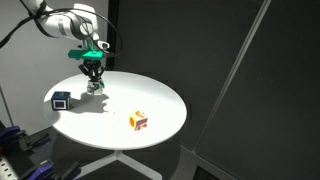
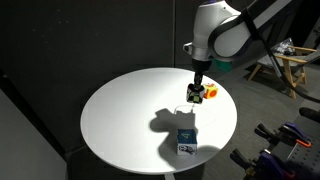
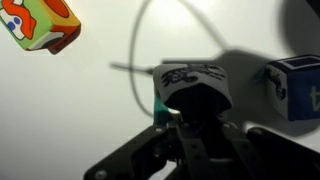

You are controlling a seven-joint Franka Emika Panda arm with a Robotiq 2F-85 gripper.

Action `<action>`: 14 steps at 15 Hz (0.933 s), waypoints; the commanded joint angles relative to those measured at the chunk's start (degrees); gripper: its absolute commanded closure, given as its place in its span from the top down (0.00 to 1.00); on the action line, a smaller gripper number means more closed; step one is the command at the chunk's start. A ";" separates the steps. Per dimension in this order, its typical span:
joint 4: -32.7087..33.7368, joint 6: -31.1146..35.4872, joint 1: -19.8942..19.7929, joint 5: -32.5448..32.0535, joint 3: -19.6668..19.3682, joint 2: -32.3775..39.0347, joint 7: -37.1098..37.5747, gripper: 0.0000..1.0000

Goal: Pick up the block with the letter a on it and move it to the left side of the table

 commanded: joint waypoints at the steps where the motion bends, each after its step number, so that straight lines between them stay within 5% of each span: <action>1: -1.70 2.61 -0.45 -3.59 0.30 0.85 -1.83 0.05; 14: -6.88 7.04 0.34 -11.78 1.60 2.87 -5.32 0.05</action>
